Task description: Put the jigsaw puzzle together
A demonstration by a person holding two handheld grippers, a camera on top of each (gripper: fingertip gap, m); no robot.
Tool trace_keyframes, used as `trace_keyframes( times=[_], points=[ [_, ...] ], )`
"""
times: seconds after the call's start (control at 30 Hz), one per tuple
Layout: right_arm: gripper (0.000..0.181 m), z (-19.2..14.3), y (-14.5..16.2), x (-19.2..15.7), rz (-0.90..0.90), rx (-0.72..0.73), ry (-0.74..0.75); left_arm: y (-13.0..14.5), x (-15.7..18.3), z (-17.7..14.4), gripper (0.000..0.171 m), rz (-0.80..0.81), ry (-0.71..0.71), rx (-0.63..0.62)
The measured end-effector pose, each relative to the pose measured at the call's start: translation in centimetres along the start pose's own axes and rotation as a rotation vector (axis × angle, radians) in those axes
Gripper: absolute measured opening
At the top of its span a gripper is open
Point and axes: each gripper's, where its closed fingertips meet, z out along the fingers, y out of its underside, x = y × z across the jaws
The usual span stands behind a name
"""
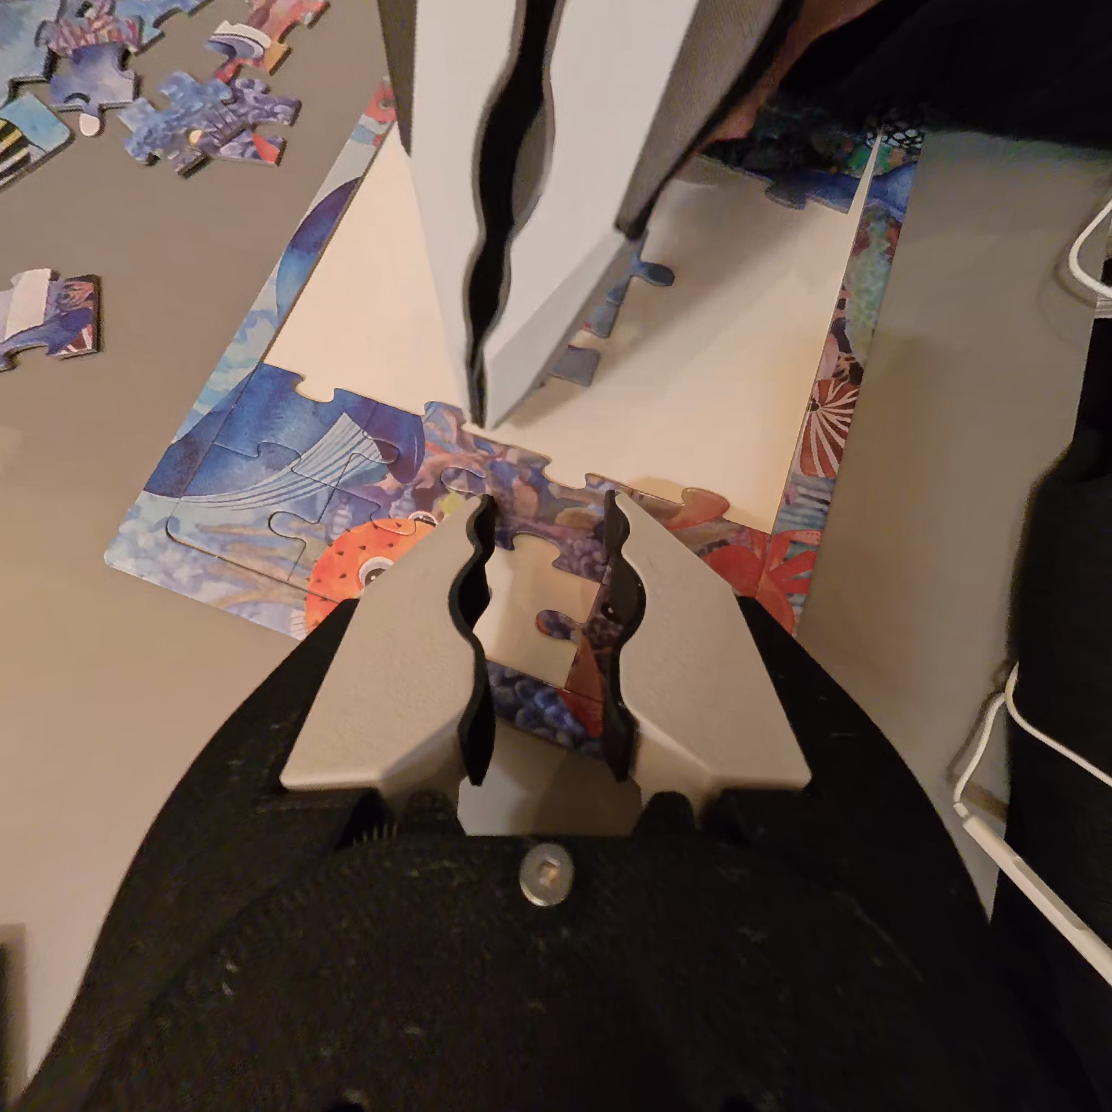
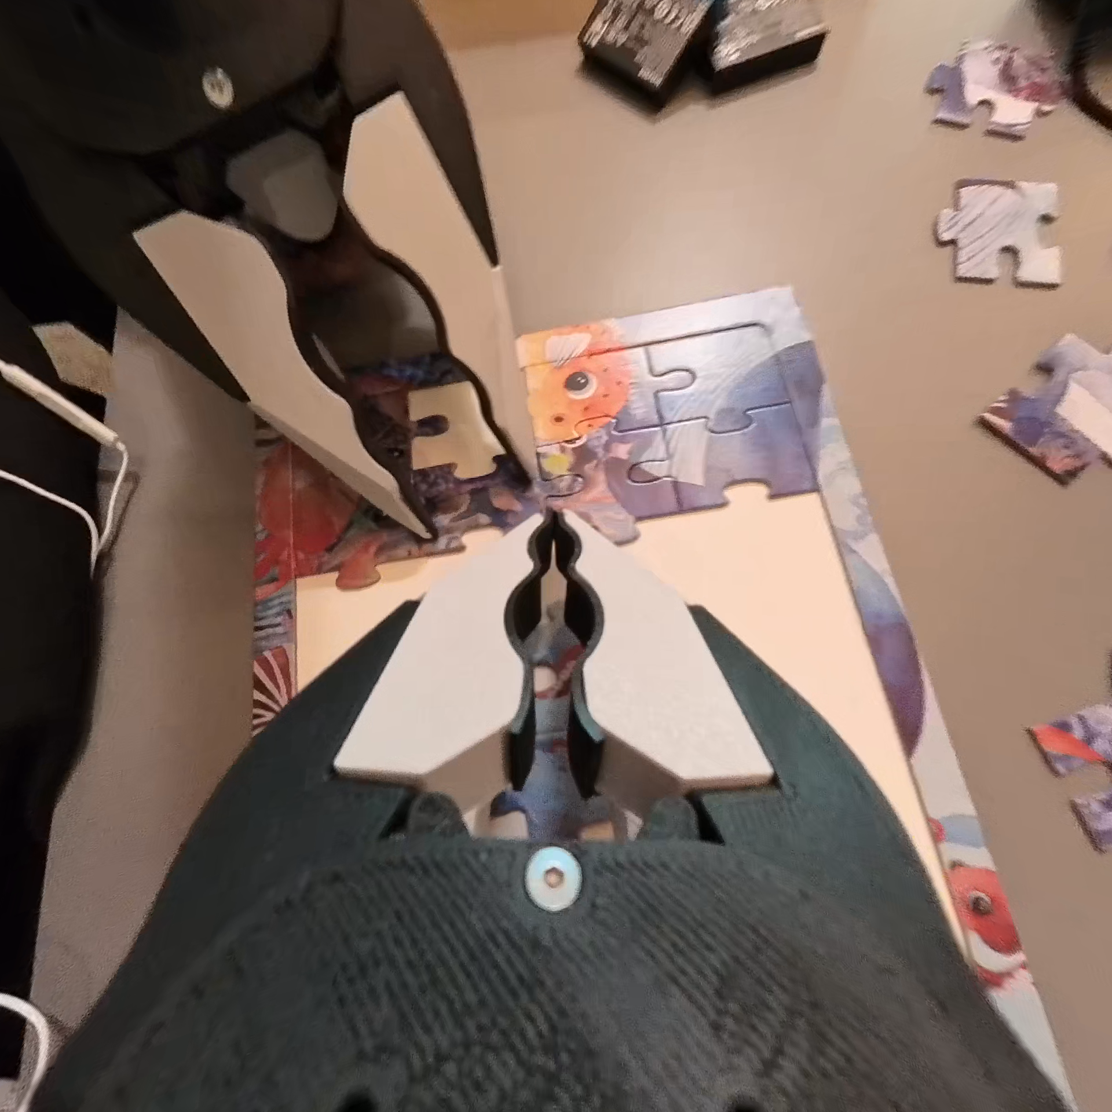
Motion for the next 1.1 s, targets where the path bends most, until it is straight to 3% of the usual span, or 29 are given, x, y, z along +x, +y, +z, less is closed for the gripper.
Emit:
trace_keyframes(
  times=[0.53, 0.67, 0.73, 0.83, 0.93, 1.0, 1.1],
  points=[
    [0.0, 0.8, 0.6, -1.3, -0.022, -0.039, -0.039, 0.0, 0.1, -0.1, 0.034, 0.001, 0.007, 0.002],
    [0.0, -0.1, -0.9, 0.2, -0.086, 0.041, 0.089, -0.8, -0.1, -0.8, 0.041, -0.048, 0.04, 0.074],
    [0.0, -0.6, -1.1, 0.7, -0.058, 0.064, 0.096, -1.5, -1.3, -2.0, 0.041, -0.073, 0.002, 0.16],
    [0.0, 0.3, 0.9, 0.4, -0.022, -0.025, 0.037, -1.2, -3.8, -3.3, 0.041, -0.083, -0.107, 0.2],
    [0.0, -1.1, -0.4, 0.7, -0.032, 0.07, 0.045, -1.1, -5.2, -4.1, 0.038, -0.052, -0.202, 0.224],
    [0.0, -2.2, -1.9, 0.3, -0.014, 0.161, 0.012, -1.2, -5.3, -4.3, 0.035, -0.059, -0.204, 0.241],
    [0.0, -1.0, -0.9, 0.0, -0.044, 0.105, 0.019, -1.0, -5.2, -4.0, 0.029, -0.086, -0.159, 0.222]
  ],
)
